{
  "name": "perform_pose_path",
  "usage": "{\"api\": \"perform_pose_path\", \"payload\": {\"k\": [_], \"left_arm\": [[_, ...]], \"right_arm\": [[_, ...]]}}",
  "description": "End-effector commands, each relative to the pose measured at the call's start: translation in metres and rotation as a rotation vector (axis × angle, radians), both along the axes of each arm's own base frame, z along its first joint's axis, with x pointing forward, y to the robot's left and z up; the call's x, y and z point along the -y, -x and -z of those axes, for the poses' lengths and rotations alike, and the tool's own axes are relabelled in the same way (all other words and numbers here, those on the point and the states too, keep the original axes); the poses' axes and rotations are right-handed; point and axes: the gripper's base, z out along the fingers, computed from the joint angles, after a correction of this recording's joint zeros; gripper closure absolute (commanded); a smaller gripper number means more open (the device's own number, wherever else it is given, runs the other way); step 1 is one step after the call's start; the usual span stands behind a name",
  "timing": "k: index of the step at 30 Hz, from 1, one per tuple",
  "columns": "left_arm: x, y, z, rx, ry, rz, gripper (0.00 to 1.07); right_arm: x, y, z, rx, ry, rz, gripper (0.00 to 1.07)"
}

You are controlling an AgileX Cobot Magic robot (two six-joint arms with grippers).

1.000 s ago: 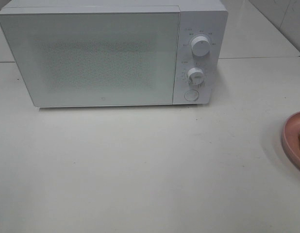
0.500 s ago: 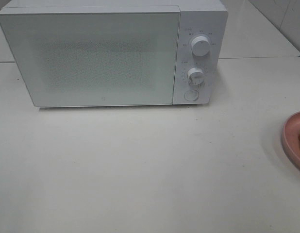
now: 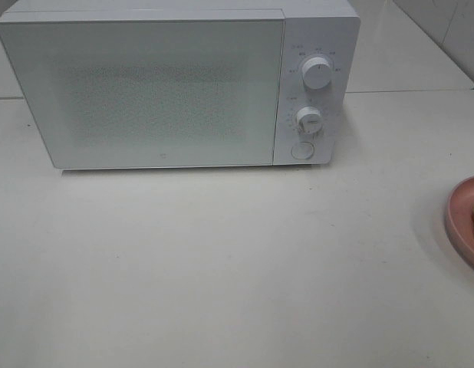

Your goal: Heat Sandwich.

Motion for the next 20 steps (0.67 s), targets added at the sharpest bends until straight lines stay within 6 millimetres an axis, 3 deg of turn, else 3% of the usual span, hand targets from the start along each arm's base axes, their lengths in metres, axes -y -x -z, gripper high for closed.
{"api": "perform_pose_path", "payload": {"k": [1, 20], "left_arm": [[0.0002, 0.0035, 0.0009, 0.027, 0.006, -0.002, 0.09], [0.0002, 0.0035, 0.0009, 0.027, 0.006, -0.002, 0.09]], "right_arm": [[0.0003, 0.0025, -0.0004, 0.032, -0.003, 0.011, 0.32], [0.0003, 0.0025, -0.0004, 0.032, -0.003, 0.011, 0.32]]}}
